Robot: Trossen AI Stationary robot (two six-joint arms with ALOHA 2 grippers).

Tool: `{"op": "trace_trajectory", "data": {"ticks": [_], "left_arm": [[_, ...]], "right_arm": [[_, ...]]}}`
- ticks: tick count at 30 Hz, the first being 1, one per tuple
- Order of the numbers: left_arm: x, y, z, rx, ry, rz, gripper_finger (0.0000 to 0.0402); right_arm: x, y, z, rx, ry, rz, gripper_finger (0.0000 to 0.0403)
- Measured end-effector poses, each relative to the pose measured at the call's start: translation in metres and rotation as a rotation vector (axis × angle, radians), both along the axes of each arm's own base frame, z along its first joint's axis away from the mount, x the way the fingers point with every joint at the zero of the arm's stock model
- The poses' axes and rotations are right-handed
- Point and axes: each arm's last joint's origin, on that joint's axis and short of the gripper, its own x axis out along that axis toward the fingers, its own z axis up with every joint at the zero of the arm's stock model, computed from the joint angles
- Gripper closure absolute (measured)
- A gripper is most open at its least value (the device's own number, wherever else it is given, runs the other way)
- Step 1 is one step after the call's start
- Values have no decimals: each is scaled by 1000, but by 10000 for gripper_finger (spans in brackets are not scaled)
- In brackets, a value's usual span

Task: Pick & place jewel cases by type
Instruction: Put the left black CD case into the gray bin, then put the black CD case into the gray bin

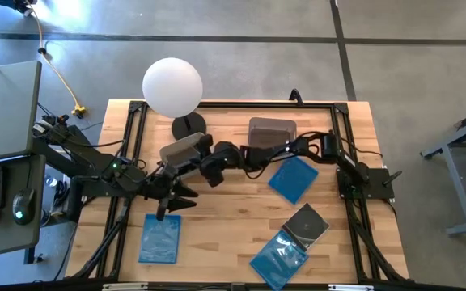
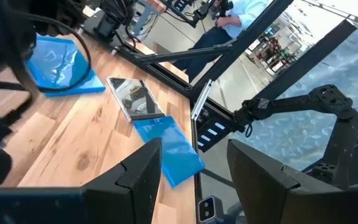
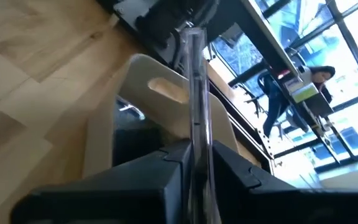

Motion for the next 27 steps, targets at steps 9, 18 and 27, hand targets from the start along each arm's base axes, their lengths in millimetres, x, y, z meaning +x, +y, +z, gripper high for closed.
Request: {"op": "trace_trajectory", "data": {"ticks": [9,18,27], "left_arm": [[0,0,0,-2,0,0,220],[0,0,1,-24,-3,11,220],[0,0,1,-54,1,18,220]], "right_arm": [[-3,6,-4,-155,95,-140,330],[-12,32,-2,-252,246,-241,294],[-16,62,0,-244,266,-232,295]]}}
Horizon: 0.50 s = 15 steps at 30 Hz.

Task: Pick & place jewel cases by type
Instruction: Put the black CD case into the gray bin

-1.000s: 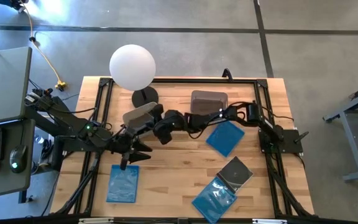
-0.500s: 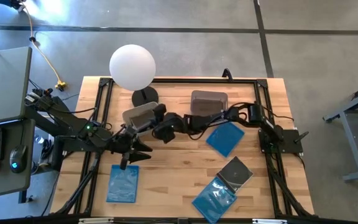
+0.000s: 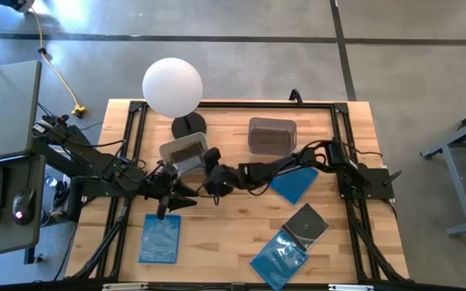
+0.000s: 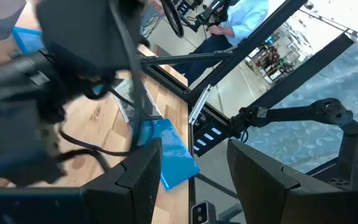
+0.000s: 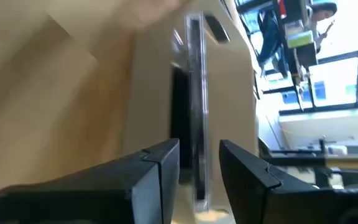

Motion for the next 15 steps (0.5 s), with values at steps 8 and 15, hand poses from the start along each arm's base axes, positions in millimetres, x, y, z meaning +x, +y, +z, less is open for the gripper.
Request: {"op": "trace_trajectory", "data": {"ticks": [8,15], "left_arm": [[0,0,-1,1,7,-9,220],[-1,-1,-7,30,69,-59,220]], "right_arm": [[-8,40,-1,-58,28,-44,295],[-38,91,21,-154,89,-120,295]]}}
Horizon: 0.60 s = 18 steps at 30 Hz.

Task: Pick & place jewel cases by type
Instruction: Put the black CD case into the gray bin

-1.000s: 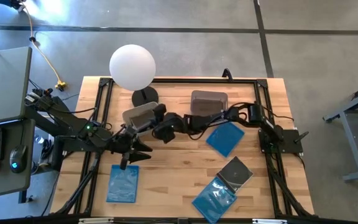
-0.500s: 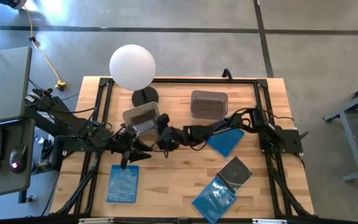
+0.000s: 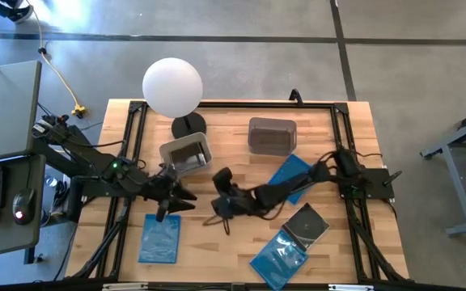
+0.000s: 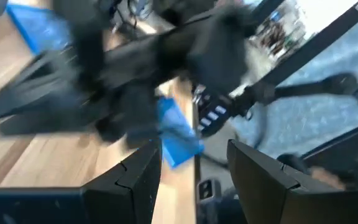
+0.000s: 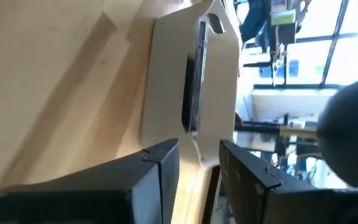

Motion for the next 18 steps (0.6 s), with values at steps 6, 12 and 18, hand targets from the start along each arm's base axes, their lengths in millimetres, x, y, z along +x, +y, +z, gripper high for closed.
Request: {"op": "trace_trajectory", "data": {"ticks": [6,12,18], "left_arm": [[-1,-4,-12,112,70,77,220],[-2,-24,-24,199,100,115,220],[-6,-37,-31,210,106,156,220]], "right_arm": [[-49,26,26,118,47,-124,295],[-107,45,47,356,78,-301,295],[-148,73,53,626,146,-472,295]]}}
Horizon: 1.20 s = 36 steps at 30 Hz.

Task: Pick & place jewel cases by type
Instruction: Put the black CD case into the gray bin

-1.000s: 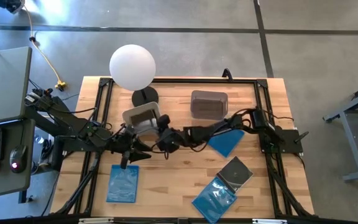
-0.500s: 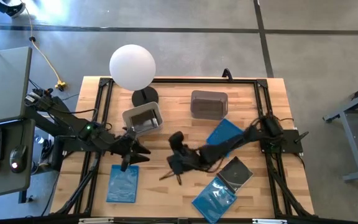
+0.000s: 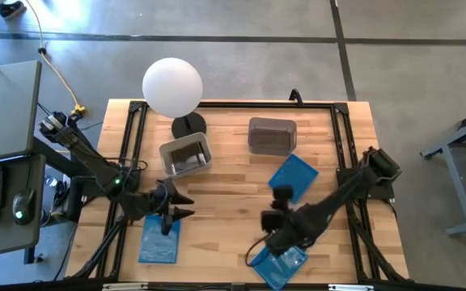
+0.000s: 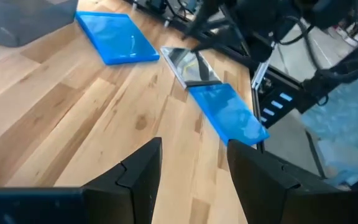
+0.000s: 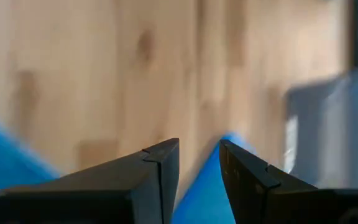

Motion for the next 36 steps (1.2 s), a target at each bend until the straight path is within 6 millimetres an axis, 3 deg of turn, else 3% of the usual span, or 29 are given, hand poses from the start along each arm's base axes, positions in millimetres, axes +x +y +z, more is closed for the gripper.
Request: {"op": "trace_trajectory", "data": {"ticks": [6,11,15,21,25,30,36], "left_arm": [[-3,-3,0,14,-10,17,220],[-4,-2,-1,26,7,12,220],[-4,-2,-1,24,-1,22,220],[-4,-1,0,5,-9,55,220],[-3,0,0,12,-17,77,220],[-3,1,0,17,-24,98,220],[-3,1,0,-5,-25,107,220]], "right_arm": [[-37,30,-13,145,101,-23,295],[-74,41,-26,233,52,-56,295],[-101,30,-39,271,-65,-105,295],[-128,7,-69,472,-240,-147,295],[-139,-9,-89,470,-348,-117,295],[-146,-23,-114,517,-340,-89,295],[-142,-33,-120,470,-331,-15,295]]}}
